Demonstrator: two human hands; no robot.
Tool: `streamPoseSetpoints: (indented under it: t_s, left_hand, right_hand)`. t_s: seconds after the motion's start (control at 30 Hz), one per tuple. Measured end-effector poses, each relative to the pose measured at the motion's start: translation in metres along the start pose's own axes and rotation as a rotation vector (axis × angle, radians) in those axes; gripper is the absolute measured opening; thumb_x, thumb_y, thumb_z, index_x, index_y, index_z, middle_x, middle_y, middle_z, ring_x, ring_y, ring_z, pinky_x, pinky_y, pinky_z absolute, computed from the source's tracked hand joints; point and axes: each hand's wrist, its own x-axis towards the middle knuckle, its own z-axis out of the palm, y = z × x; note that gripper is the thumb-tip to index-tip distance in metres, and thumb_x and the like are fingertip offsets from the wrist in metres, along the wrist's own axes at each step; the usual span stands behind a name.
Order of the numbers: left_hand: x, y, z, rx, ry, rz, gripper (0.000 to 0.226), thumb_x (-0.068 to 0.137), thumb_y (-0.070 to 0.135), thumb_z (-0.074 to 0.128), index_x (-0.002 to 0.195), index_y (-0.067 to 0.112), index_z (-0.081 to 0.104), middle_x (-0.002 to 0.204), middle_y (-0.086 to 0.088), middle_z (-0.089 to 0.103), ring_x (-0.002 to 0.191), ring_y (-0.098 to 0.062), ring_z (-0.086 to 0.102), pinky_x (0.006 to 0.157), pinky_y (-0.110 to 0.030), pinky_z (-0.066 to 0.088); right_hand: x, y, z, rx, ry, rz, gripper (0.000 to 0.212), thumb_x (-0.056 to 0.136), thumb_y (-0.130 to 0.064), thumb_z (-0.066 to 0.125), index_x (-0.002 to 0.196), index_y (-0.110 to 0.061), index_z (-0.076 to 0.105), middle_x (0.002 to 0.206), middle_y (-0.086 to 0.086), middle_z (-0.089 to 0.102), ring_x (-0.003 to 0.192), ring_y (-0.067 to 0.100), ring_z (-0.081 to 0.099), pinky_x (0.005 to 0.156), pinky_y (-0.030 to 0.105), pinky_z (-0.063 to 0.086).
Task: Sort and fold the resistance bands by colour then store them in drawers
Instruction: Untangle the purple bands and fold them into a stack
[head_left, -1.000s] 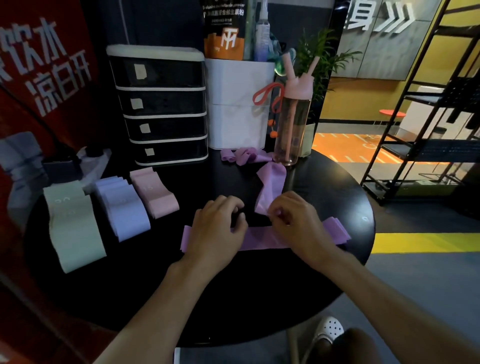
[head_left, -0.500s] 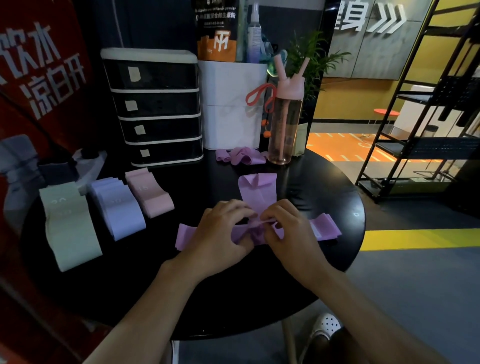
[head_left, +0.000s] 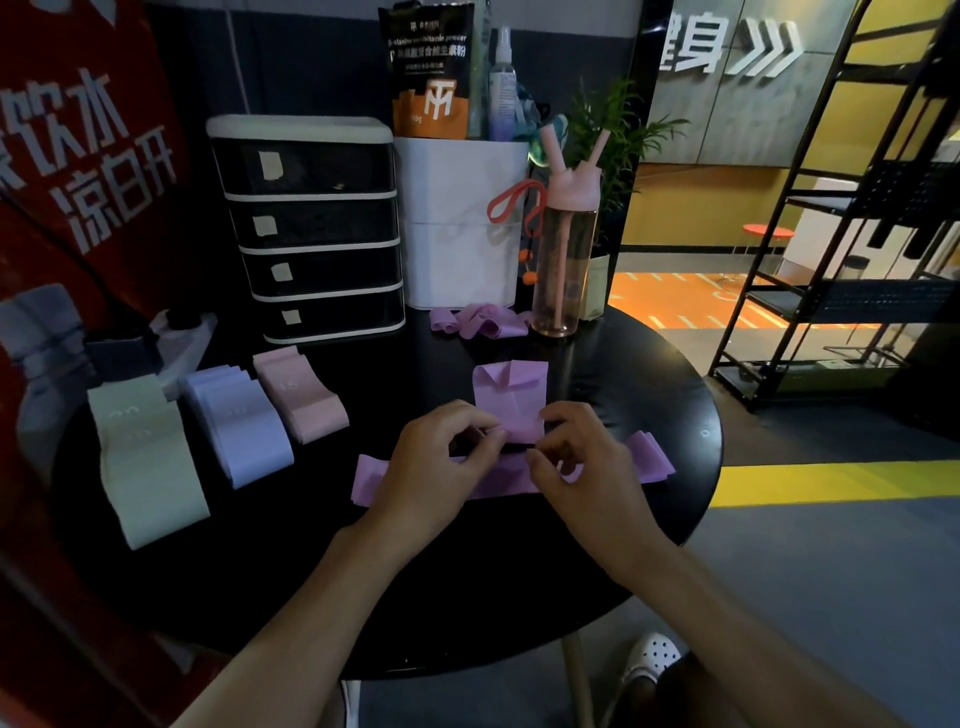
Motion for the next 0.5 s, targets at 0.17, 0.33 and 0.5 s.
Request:
streamPoseSetpoints:
  t_s: [0.17, 0.33, 0.5]
  left_hand:
    - [0.011, 0.019, -0.007, -0.129, 0.067, 0.019, 0.018, 0.093, 0.013, 0.067, 0.085, 0.028, 0.072, 0.081, 0.009, 0.072, 0.073, -0.002, 0.062, 0.068, -0.013, 0.046]
    - [0.034, 0.051, -0.029, -0.206, 0.120, 0.101, 0.018, 0.093, 0.007, 0.066, 0.089, 0.024, 0.073, 0.084, -0.002, 0.073, 0.076, -0.012, 0.067, 0.066, -0.013, 0.049]
    - [0.065, 0.082, -0.050, -0.175, 0.154, 0.197, 0.014, 0.093, 0.006, 0.065, 0.094, 0.018, 0.073, 0.087, 0.000, 0.074, 0.082, -0.013, 0.069, 0.074, -0.023, 0.055]
  right_hand:
    - [0.017, -0.014, -0.014, 0.268, -0.071, 0.108, 0.057, 0.092, 0.003, 0.060, 0.136, -0.028, 0.042, 0.095, -0.006, 0.073, 0.094, 0.008, 0.069, 0.082, 0.022, 0.055]
    - [0.049, -0.050, -0.038, 0.329, -0.029, 0.083, 0.028, 0.090, 0.006, 0.062, 0.101, -0.019, 0.067, 0.087, 0.000, 0.074, 0.078, 0.008, 0.069, 0.069, 0.017, 0.052]
    - [0.085, -0.080, -0.060, 0.200, 0.046, 0.002, 0.007, 0.088, -0.013, 0.071, 0.089, -0.018, 0.067, 0.078, 0.006, 0.069, 0.070, 0.010, 0.063, 0.068, 0.022, 0.055]
